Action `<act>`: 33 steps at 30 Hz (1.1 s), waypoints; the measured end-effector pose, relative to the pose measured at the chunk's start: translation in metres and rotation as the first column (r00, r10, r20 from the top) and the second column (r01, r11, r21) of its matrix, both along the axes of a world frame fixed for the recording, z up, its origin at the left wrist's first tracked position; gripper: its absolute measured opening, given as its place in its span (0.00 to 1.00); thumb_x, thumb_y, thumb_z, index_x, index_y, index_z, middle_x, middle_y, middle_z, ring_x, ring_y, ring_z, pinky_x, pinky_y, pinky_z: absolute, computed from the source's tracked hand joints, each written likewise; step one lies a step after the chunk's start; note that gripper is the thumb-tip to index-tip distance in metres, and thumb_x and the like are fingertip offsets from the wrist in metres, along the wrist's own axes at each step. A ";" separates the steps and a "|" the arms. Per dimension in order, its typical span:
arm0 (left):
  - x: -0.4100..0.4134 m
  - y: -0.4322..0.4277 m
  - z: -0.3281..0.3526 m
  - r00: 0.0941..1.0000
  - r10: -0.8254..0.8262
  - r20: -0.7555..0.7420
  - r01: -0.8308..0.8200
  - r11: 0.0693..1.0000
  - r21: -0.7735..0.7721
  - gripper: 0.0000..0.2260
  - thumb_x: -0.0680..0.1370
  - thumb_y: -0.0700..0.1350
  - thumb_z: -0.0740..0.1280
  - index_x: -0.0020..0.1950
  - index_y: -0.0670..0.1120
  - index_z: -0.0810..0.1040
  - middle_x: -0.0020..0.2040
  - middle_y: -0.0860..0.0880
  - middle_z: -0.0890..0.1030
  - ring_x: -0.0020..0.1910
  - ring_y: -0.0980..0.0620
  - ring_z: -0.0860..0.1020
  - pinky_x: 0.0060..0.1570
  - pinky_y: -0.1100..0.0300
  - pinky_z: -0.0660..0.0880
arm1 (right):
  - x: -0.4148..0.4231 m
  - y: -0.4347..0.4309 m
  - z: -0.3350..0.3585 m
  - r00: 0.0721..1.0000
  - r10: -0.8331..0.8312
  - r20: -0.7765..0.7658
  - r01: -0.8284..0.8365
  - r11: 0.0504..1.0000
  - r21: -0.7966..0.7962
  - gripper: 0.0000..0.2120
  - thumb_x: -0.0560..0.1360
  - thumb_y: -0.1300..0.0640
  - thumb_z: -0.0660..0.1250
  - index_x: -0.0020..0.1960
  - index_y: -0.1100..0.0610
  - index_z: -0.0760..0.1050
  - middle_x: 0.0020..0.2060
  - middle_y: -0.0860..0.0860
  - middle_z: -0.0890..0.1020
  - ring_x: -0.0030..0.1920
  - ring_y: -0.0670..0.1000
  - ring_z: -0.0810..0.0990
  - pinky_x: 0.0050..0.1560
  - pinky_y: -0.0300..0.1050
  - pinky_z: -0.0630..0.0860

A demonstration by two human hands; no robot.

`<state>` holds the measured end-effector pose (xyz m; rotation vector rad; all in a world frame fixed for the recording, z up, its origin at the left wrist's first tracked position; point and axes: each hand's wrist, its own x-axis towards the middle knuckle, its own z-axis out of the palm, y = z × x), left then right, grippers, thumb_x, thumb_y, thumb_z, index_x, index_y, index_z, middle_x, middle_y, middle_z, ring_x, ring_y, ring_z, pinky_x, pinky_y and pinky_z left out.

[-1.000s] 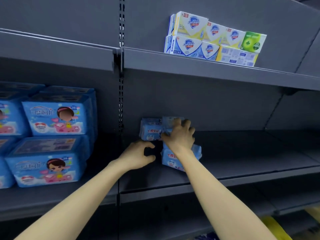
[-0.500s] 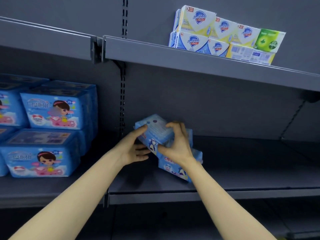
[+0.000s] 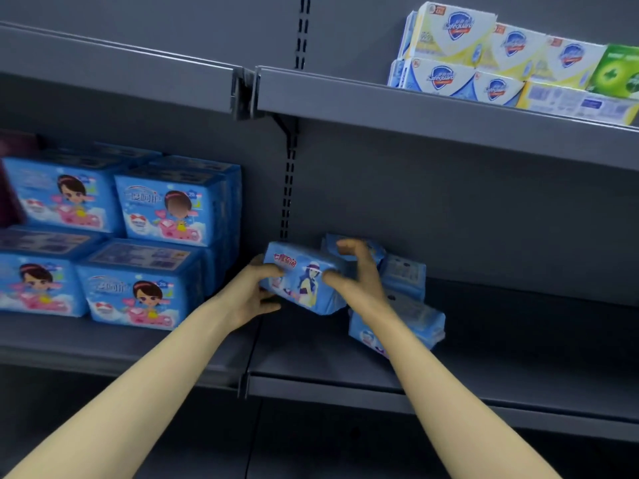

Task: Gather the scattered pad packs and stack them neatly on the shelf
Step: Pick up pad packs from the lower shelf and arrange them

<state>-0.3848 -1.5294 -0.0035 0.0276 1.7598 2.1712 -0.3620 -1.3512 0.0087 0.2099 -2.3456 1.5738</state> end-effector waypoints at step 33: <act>-0.014 -0.035 -0.027 0.884 -0.043 -0.465 -0.315 0.682 -0.661 0.41 0.67 0.38 0.75 0.75 0.46 0.58 0.67 0.44 0.69 0.66 0.47 0.69 0.61 0.60 0.66 | -0.021 -0.051 -0.033 0.984 -0.005 0.176 -0.051 0.949 0.310 0.24 0.72 0.64 0.67 0.67 0.53 0.70 0.62 0.55 0.73 0.60 0.52 0.75 0.59 0.38 0.70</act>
